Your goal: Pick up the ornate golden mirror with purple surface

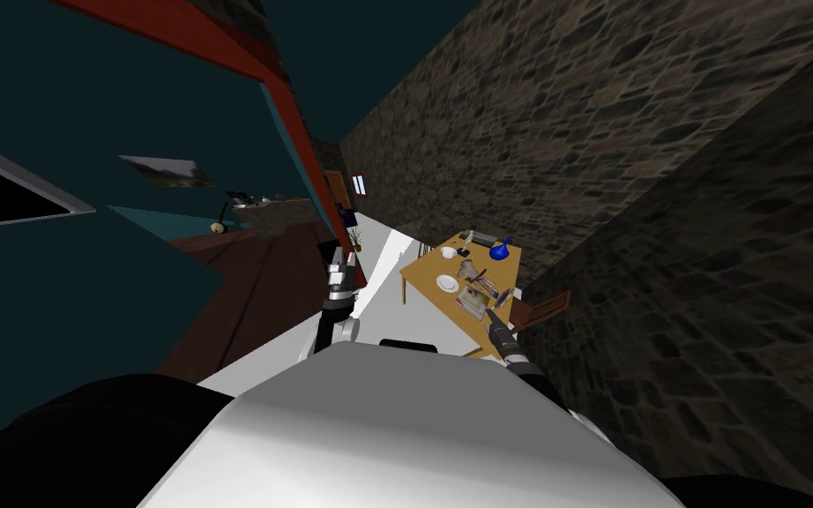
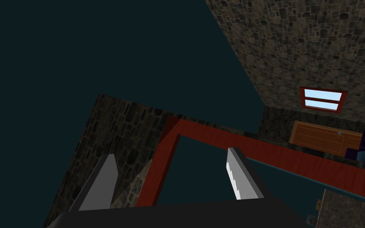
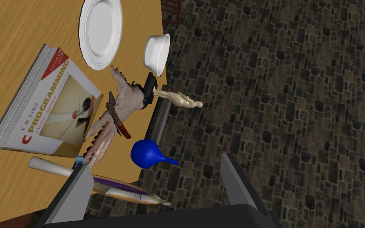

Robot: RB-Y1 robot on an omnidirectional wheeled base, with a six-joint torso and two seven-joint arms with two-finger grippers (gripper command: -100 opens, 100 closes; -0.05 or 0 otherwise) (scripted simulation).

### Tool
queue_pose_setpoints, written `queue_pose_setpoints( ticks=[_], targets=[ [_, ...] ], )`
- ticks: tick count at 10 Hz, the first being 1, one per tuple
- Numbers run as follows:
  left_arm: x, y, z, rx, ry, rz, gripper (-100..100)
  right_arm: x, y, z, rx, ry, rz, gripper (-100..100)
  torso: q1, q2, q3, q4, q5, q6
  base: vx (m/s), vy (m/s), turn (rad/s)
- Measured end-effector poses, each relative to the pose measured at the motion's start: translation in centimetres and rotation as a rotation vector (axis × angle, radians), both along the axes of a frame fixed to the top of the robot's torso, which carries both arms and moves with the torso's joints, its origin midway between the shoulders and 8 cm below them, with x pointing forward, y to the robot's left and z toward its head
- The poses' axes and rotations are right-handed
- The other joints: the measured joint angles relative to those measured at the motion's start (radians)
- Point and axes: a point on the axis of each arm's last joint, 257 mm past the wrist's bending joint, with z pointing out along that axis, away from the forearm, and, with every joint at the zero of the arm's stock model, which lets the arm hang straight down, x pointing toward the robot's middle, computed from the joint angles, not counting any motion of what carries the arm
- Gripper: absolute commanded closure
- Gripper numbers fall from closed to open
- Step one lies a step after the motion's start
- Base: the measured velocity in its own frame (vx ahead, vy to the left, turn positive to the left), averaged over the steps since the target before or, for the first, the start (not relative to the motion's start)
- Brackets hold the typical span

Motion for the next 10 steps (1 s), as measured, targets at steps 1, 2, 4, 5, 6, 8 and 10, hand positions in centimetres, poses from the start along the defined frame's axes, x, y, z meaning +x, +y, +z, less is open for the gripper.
queue_pose_setpoints(
  ticks=[1,2,4,5,6,8,10],
  targets=[
    [0.0,0.0,0.0,0.000,0.000,0.000,0,-1.2,-1.5,-1.7,-0.015,0.056,-0.008,-100,0.001,-0.001,-0.001,0.000,0.000,0.000,0.036,0.063,0.034],
    [0.0,0.0,0.0,0.000,0.000,0.000,0,-1.7,-1.8,-2.4,-0.020,0.082,-0.012,-100,0.000,0.000,0.000,0.000,0.000,0.000,0.035,0.043,0.084],
    [0.0,0.0,0.0,0.000,0.000,0.000,0,-3.6,-3.4,-4.9,-0.053,0.176,-0.023,-100,-0.001,-0.001,0.000,0.000,0.000,0.000,0.058,0.051,0.127],
    [0.0,0.0,0.0,0.000,0.000,0.000,0,-5.1,-4.4,-5.5,-0.074,0.228,-0.029,-100,-0.001,-0.002,-0.001,0.000,0.000,0.000,0.054,0.028,0.052],
    [0.0,0.0,0.0,0.000,0.000,0.000,0,-5.6,-5.2,-6.1,-0.087,0.258,-0.033,-100,-0.002,-0.002,-0.001,0.000,0.000,0.000,0.049,0.019,0.105],
    [0.0,0.0,0.0,0.000,0.000,0.000,0,-7.8,-7.8,-8.0,-0.133,0.351,-0.044,-100,-0.003,-0.002,-0.001,0.000,-0.001,0.000,0.087,0.032,0.147],
    [0.0,0.0,0.0,0.000,0.000,0.000,0,-10.2,-9.6,-9.3,-0.179,0.427,-0.049,-100,-0.002,-0.003,-0.002,-0.001,0.000,0.000,0.062,0.022,0.077]
  ],
)
